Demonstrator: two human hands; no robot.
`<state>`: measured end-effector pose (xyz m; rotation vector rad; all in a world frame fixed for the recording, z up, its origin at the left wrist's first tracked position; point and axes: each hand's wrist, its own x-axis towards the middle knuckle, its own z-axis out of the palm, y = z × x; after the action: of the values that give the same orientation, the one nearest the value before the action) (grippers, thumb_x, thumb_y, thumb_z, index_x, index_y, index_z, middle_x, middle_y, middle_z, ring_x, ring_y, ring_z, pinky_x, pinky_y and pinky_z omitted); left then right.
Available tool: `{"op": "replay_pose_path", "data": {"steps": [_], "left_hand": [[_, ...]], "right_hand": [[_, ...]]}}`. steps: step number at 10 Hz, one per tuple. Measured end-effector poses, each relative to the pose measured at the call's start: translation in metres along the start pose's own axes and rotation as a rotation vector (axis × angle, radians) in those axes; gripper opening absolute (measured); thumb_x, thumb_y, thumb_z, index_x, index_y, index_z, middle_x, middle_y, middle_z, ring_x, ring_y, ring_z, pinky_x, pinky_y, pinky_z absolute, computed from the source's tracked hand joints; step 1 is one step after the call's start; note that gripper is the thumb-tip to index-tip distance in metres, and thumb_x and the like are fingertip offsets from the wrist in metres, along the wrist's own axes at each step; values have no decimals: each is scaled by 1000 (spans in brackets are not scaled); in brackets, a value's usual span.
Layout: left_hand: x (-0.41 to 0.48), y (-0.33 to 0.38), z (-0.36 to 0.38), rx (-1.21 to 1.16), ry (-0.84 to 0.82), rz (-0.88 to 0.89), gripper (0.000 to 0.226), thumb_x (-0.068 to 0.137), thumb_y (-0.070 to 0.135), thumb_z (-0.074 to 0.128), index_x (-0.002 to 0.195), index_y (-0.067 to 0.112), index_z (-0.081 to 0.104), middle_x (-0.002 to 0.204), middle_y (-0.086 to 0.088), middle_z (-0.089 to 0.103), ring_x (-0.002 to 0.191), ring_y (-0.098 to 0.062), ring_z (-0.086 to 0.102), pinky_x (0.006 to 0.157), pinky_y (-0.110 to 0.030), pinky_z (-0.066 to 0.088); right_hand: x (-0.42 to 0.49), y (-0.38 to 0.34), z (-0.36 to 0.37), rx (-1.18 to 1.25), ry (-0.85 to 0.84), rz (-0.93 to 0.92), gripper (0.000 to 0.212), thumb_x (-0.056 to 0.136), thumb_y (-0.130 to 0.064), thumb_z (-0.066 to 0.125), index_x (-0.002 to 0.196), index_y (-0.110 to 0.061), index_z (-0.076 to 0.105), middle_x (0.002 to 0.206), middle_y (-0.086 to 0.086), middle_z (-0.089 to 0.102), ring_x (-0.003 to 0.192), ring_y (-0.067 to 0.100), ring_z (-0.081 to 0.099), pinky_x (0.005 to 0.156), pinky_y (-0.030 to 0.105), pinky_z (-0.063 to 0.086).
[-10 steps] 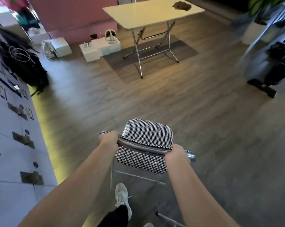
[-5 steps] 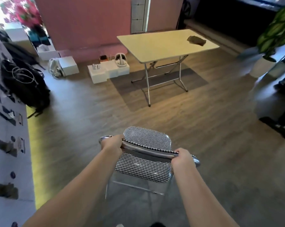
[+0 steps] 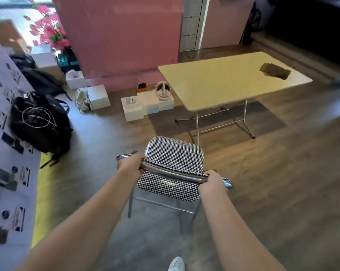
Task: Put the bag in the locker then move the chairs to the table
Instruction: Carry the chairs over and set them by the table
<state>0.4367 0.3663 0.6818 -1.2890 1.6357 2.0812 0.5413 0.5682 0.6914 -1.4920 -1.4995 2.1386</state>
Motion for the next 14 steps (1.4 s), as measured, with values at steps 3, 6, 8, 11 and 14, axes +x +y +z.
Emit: {"op": "replay_pose_path", "data": {"steps": [3, 6, 8, 11, 14], "left_hand": [[129, 79, 88, 28, -45, 14, 31, 81, -2, 74, 101, -2, 50, 88, -17, 64, 65, -22, 66, 67, -39, 59], [230, 104, 120, 203, -95, -32, 20, 82, -4, 67, 82, 6, 50, 70, -11, 59, 37, -11, 61, 52, -31, 57], [246, 100, 125, 269, -145, -46, 21, 86, -3, 63, 80, 10, 47, 72, -9, 60, 58, -17, 61, 69, -38, 57], [225, 121, 137, 548, -98, -47, 29, 87, 13, 57, 114, 6, 52, 80, -9, 52, 73, -22, 56, 58, -28, 51], [82, 158, 139, 844, -184, 672, 55, 90, 38, 65, 136, 12, 51, 128, -4, 59, 106, -16, 51, 83, -25, 38]], "right_hand": [[134, -42, 142, 451, 191, 215, 29, 76, 4, 59, 92, -13, 42, 104, 6, 53, 67, 17, 54, 37, 18, 41], [186, -29, 228, 518, 361, 309, 38, 75, 9, 59, 108, -7, 52, 106, 10, 54, 73, 23, 57, 44, 26, 46], [192, -19, 234, 421, 365, 316, 59, 70, 9, 63, 125, -8, 47, 116, 15, 60, 96, 32, 65, 56, 35, 53], [203, -36, 221, -44, 381, 247, 54, 72, -2, 65, 124, 1, 49, 123, 16, 61, 93, 31, 65, 69, 36, 57], [126, -135, 187, -467, 62, -483, 40, 89, -17, 59, 126, -25, 48, 103, 0, 58, 75, 16, 64, 51, 23, 46]]}}
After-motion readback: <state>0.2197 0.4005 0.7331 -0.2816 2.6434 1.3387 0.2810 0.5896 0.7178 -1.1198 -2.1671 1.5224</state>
